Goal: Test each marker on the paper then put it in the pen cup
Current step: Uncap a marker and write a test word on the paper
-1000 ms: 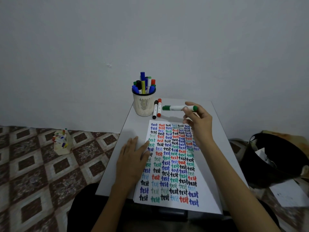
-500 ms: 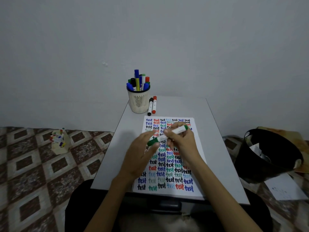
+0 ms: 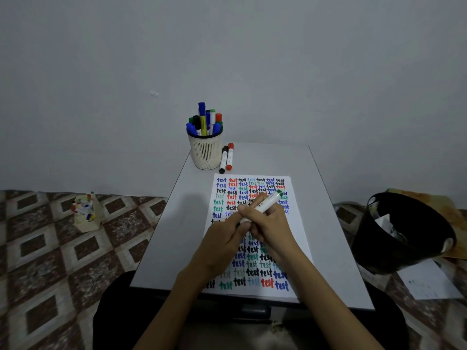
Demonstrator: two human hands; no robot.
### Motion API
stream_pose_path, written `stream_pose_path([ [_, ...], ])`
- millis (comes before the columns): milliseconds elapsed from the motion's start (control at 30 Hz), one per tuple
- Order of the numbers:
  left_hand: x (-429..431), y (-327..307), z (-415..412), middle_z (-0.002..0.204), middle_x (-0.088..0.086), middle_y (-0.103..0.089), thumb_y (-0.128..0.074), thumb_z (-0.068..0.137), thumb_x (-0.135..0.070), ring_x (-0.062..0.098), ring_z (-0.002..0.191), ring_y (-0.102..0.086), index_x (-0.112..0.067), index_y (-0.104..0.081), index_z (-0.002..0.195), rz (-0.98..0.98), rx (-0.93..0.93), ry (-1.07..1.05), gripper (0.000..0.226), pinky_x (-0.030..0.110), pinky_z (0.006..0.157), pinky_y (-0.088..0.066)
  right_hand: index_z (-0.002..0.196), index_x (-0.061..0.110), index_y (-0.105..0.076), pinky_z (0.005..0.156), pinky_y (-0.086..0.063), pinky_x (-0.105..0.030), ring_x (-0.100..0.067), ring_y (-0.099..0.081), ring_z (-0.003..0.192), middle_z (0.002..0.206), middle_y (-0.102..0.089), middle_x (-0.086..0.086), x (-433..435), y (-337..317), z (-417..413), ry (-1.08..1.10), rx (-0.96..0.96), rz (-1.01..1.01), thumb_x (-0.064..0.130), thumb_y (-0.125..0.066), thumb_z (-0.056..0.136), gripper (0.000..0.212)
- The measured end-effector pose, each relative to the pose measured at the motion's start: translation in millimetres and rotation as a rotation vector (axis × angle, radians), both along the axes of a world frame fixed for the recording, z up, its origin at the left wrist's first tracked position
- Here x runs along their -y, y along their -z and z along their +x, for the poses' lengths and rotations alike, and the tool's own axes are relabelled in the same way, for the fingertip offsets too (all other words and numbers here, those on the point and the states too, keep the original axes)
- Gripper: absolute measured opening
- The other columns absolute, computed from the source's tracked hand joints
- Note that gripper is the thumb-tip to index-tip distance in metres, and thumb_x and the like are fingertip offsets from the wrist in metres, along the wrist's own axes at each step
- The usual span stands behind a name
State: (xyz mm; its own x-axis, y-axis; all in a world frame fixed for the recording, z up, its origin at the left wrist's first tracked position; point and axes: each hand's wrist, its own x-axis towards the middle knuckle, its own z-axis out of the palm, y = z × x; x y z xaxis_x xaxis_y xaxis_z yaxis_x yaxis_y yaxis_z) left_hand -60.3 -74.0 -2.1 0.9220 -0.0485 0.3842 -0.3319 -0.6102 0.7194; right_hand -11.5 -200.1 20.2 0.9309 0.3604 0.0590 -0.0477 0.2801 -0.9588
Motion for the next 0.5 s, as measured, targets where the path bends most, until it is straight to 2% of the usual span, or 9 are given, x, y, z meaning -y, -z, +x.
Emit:
stream_pose_path([
  [100, -0.2, -1.3, 0.4, 0.057, 0.001, -0.053, -0.032, 0.095, -0.047, 0.017, 0.048, -0.048, -0.043, -0.049, 0.092, -0.02, 0.019, 0.006, 0.018, 0.03, 0.048, -0.039, 0.08, 0.003, -0.053, 0.033, -0.031, -0.018, -0.009, -0.041, 0.035, 0.055, -0.052, -0.008, -0.1, -0.8, 0.8, -0.014, -0.026, 0.03, 0.006, -0.068, 0.086, 0.017],
  [167, -0.1, -1.0, -0.1, 0.056, 0.002, -0.052, -0.032, 0.095, -0.048, 0.018, 0.046, -0.046, -0.04, -0.051, 0.092, -0.031, 0.024, 0.005, 0.021, 0.032, 0.047, -0.039, 0.079, 0.004, -0.052, 0.033, -0.031, -0.017, -0.009, -0.041, 0.035, 0.056, -0.05, -0.009, -0.1, -1.5, 1.9, -0.018, -0.032, 0.039, 0.006, -0.068, 0.086, 0.017],
  [267, 2.9, -0.3, 0.3, 0.055, 0.005, -0.051, -0.032, 0.095, -0.047, 0.018, 0.046, -0.045, -0.03, -0.057, 0.102, -0.059, 0.042, -0.012, 0.031, 0.031, 0.046, -0.037, 0.086, 0.004, -0.053, 0.032, -0.031, -0.017, -0.009, -0.04, 0.036, 0.056, -0.048, -0.008, 0.0, 0.2, 2.3, -0.019, -0.057, 0.046, 0.007, -0.069, 0.085, 0.017],
  [333, 5.5, 0.7, 0.1, 0.055, 0.006, -0.051, -0.033, 0.096, -0.046, 0.019, 0.046, -0.045, -0.034, -0.056, 0.103, -0.072, 0.057, -0.02, 0.027, 0.03, 0.045, -0.037, 0.085, 0.005, -0.053, 0.032, -0.031, -0.017, -0.009, -0.04, 0.036, 0.056, -0.048, -0.008, 0.8, 0.8, 2.3, -0.024, -0.075, 0.054, 0.008, -0.07, 0.084, 0.018],
  [400, 6.7, 2.3, -0.7, 0.055, 0.005, -0.05, -0.036, 0.096, -0.046, 0.019, 0.045, -0.044, -0.042, -0.053, 0.096, -0.09, 0.065, -0.019, 0.018, 0.031, 0.045, -0.037, 0.08, 0.006, -0.052, 0.032, -0.032, -0.018, -0.01, -0.04, 0.036, 0.057, -0.048, -0.01, 2.7, 0.4, 3.3, -0.04, -0.063, 0.052, 0.008, -0.07, 0.084, 0.019],
  [500, 7.5, 3.5, -4.2, 0.052, 0.0, -0.047, -0.04, 0.094, -0.048, 0.01, 0.042, -0.038, -0.043, -0.058, 0.089, -0.172, 0.035, -0.014, 0.019, 0.034, 0.045, -0.036, 0.078, 0.003, -0.049, 0.031, -0.031, -0.017, -0.011, -0.037, 0.031, 0.055, -0.048, -0.012, 7.5, -5.5, 4.9, -0.086, 0.047, 0.005, 0.004, -0.069, 0.085, 0.02],
])
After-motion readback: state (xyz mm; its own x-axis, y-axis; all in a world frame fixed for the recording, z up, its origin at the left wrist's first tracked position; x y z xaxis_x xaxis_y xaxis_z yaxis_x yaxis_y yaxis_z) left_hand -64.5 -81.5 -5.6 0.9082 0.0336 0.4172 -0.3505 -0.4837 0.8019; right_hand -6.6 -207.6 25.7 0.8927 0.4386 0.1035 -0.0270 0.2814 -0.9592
